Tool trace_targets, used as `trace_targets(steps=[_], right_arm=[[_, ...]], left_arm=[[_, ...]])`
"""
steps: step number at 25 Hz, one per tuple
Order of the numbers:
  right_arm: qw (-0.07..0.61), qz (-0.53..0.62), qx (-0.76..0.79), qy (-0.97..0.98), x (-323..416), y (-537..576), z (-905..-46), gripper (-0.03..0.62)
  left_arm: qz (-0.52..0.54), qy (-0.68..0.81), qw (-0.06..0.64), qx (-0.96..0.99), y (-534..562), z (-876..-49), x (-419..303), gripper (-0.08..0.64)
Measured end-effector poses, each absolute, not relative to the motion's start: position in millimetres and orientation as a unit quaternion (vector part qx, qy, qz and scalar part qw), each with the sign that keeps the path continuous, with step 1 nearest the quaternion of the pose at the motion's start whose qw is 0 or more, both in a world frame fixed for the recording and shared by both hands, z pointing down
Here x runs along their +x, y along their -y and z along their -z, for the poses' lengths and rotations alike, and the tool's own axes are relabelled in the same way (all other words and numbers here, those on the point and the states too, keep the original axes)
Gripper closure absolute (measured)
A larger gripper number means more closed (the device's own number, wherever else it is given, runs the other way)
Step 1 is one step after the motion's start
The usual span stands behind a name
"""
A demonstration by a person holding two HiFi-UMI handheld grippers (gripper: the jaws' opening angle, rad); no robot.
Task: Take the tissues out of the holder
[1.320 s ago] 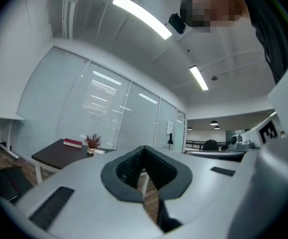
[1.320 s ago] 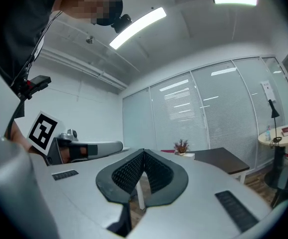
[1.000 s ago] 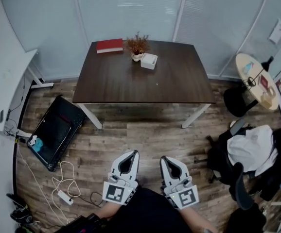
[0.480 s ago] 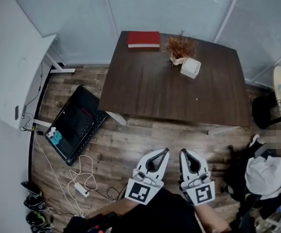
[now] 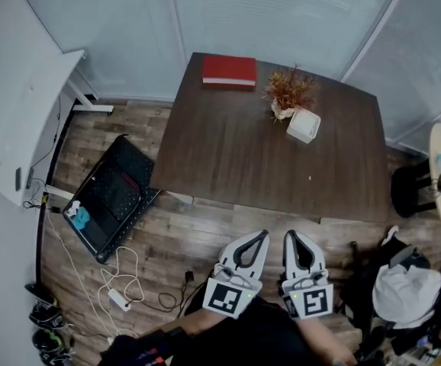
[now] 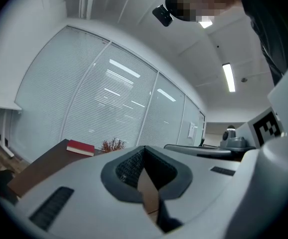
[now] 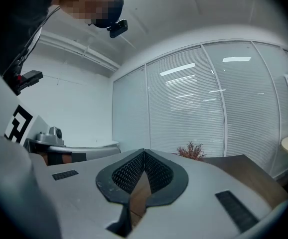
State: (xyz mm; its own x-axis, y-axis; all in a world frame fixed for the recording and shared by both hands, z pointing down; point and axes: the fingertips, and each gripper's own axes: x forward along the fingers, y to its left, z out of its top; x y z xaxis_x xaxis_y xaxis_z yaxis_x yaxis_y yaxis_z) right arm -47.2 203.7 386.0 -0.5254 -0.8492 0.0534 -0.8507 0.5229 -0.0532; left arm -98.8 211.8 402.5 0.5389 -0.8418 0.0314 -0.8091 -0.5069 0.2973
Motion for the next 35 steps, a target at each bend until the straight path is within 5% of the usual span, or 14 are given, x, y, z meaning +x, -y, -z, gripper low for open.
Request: trace_targets(steps=[8, 13, 35], right_arm=[[0.025, -0.048, 0.512, 0.857, -25, -186, -419, 0.583], [0.095, -0.073, 0.530, 0.840, -1, -181, -453, 0.583], [0.023, -0.050, 0.466, 0.883, 78, -91, -404, 0.583]], left_arm=[[0.025, 0.457, 0.142, 0.877, -184, -439, -84, 0.561], [0.051, 0.451, 0.166, 0.876, -169, -436, -71, 0.561], [0.035, 0.559, 0.110, 0.821, -110, -397, -32, 0.561]])
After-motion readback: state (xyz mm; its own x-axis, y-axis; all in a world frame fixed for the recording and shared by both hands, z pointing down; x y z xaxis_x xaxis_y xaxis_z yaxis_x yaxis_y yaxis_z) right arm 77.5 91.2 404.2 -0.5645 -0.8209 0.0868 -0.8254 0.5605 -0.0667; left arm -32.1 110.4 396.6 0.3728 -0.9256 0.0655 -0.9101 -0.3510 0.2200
